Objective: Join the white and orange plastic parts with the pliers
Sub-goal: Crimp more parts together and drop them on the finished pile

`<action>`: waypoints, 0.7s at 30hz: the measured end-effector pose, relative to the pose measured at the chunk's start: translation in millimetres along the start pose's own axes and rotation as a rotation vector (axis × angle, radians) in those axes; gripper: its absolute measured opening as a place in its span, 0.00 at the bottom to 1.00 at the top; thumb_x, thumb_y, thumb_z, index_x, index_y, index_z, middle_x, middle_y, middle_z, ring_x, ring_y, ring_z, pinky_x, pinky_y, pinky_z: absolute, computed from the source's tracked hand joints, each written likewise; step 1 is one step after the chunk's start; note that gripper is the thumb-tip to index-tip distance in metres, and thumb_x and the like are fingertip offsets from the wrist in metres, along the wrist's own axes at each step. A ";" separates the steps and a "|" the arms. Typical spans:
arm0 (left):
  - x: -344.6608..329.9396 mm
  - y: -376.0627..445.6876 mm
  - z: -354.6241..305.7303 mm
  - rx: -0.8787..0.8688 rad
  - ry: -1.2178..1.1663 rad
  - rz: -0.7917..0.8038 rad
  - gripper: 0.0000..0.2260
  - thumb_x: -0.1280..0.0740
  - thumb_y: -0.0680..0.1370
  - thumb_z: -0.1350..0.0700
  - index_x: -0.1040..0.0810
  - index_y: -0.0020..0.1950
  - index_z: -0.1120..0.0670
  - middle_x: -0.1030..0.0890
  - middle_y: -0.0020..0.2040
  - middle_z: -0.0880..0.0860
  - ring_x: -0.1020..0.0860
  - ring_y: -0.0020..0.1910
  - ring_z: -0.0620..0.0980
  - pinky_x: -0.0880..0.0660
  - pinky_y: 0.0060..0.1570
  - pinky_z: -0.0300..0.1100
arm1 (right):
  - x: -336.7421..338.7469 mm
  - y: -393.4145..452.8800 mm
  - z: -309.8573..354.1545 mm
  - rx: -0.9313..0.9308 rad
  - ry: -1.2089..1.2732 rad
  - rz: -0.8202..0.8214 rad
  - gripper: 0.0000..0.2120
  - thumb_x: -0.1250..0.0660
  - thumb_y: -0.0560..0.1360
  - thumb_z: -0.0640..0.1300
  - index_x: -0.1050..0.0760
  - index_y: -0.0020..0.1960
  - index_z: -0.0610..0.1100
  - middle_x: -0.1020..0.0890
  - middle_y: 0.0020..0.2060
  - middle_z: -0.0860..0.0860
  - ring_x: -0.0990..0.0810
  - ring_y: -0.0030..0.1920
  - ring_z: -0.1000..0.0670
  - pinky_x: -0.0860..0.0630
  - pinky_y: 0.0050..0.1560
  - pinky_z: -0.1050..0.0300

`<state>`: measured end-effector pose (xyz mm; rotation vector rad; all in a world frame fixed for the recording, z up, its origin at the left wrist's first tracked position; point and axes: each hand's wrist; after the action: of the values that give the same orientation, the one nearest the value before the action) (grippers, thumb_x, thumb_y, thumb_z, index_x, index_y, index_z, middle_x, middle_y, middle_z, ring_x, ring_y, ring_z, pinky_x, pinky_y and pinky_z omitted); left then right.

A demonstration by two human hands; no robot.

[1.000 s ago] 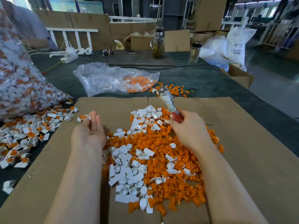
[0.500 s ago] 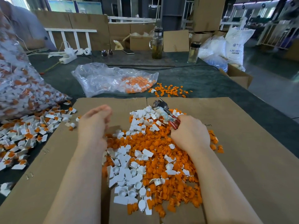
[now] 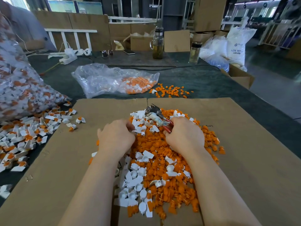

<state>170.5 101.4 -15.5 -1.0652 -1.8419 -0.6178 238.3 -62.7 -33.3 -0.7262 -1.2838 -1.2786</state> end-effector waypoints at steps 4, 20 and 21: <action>0.1 -0.4 0.0 -0.004 -0.070 0.007 0.06 0.31 0.78 0.54 0.25 0.44 0.44 0.20 0.46 0.47 0.22 0.53 0.53 0.28 0.62 0.54 | -0.2 -0.3 0.7 0.017 0.000 0.007 0.12 0.33 0.74 0.55 0.24 0.55 0.52 0.29 0.39 0.55 0.29 0.36 0.52 0.40 0.24 0.61; -3.8 -4.4 -13.8 -0.022 -1.160 0.220 0.09 0.23 0.70 0.57 0.15 0.49 0.54 0.13 0.43 0.52 0.17 0.42 0.45 0.23 0.46 0.37 | 17.3 -2.4 3.7 -0.029 0.695 0.020 0.10 0.28 0.72 0.56 0.24 0.44 0.50 0.20 0.34 0.53 0.22 0.28 0.53 0.31 0.24 0.63; -3.8 -4.1 -13.8 -0.033 -1.175 0.244 0.12 0.22 0.67 0.56 0.14 0.49 0.53 0.13 0.45 0.53 0.17 0.44 0.46 0.23 0.48 0.37 | 17.6 -2.8 4.4 -0.030 0.743 0.019 0.11 0.27 0.71 0.56 0.23 0.44 0.49 0.20 0.34 0.52 0.22 0.28 0.53 0.29 0.26 0.62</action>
<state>174.1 87.4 -12.3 -1.8631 -2.5705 0.2289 231.2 -64.0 -16.3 -0.2291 -0.6483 -1.3701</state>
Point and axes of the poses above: each hand's wrist, its own y-axis towards the middle knuckle, its own x-axis out of the back of the hand, z = x × y
